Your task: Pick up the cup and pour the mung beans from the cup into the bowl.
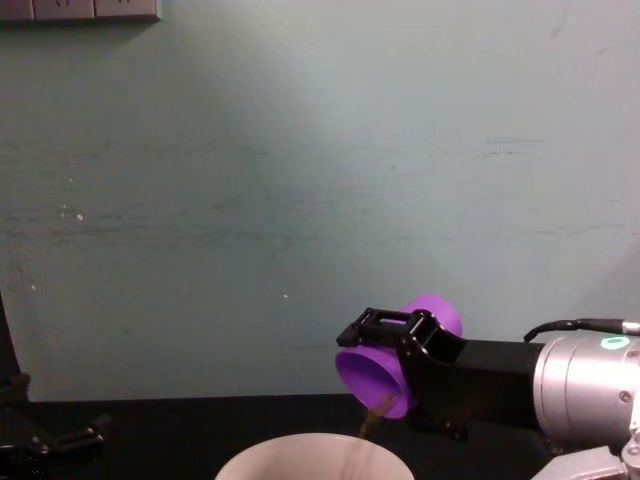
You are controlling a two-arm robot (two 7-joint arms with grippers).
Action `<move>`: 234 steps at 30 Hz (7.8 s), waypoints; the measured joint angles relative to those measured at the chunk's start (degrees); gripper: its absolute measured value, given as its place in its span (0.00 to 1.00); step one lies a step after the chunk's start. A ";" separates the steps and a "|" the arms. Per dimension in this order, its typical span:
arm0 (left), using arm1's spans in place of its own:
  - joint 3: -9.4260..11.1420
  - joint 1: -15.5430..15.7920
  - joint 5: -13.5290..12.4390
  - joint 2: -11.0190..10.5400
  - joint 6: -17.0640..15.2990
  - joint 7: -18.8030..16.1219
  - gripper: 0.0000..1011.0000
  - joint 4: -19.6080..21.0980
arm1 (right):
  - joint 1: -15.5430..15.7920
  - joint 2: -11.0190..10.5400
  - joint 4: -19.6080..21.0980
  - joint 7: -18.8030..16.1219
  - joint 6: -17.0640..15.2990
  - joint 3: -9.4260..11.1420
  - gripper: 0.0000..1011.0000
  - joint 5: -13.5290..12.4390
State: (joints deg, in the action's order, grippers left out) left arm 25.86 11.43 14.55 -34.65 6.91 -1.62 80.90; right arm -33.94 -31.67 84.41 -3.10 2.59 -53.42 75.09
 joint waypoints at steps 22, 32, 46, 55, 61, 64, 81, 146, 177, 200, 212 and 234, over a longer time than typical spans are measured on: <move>0.00 0.00 0.00 0.00 0.00 0.00 0.99 0.00 | -1.51 -0.48 -0.41 0.46 -1.48 -2.72 0.74 4.17; 0.00 0.00 0.00 0.00 0.00 0.00 0.99 0.00 | -0.53 -0.50 0.26 0.46 -1.62 -0.95 0.74 0.45; 0.00 0.00 0.00 0.00 0.00 0.00 0.99 0.00 | 7.62 3.90 -5.69 4.16 12.21 17.25 0.74 -41.12; 0.00 0.00 0.00 0.00 0.00 0.00 0.99 0.00 | 10.33 7.12 -8.41 -4.59 13.78 23.28 0.74 -59.03; 0.00 0.00 0.00 0.00 0.00 0.00 0.99 0.00 | 10.88 7.62 -7.94 -6.25 12.64 24.25 0.74 -60.69; 0.00 0.00 0.00 0.00 0.00 0.00 0.99 0.00 | 10.87 7.59 -7.97 -6.22 12.64 24.19 0.74 -60.65; 0.00 0.00 0.00 0.00 0.00 0.00 0.99 0.00 | 10.87 7.50 -7.80 -8.23 13.57 24.47 0.74 -62.66; 0.00 0.00 0.00 0.00 0.00 0.00 0.99 0.00 | 10.62 17.59 -29.33 -29.06 17.01 34.10 0.74 -93.66; 0.00 0.00 0.00 0.00 0.00 0.00 0.99 0.00 | 10.42 17.52 -30.76 -32.55 17.54 33.49 0.74 -94.71; 0.00 0.00 0.00 0.00 0.00 0.00 0.99 0.00 | 10.39 17.50 -30.65 -32.12 17.51 33.47 0.99 -94.36; 0.00 0.00 0.00 0.00 0.00 0.00 0.99 0.00 | 10.48 17.34 -30.19 -32.10 17.27 33.46 0.99 -94.38; 0.01 0.02 -0.02 0.01 0.00 0.02 0.99 0.05 | 17.19 14.39 -16.17 -28.76 14.19 36.69 0.99 -100.23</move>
State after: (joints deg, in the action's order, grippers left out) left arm 25.87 11.45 14.53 -34.64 6.90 -1.61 80.95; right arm -16.75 -17.29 68.25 -31.86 16.78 -16.73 -25.13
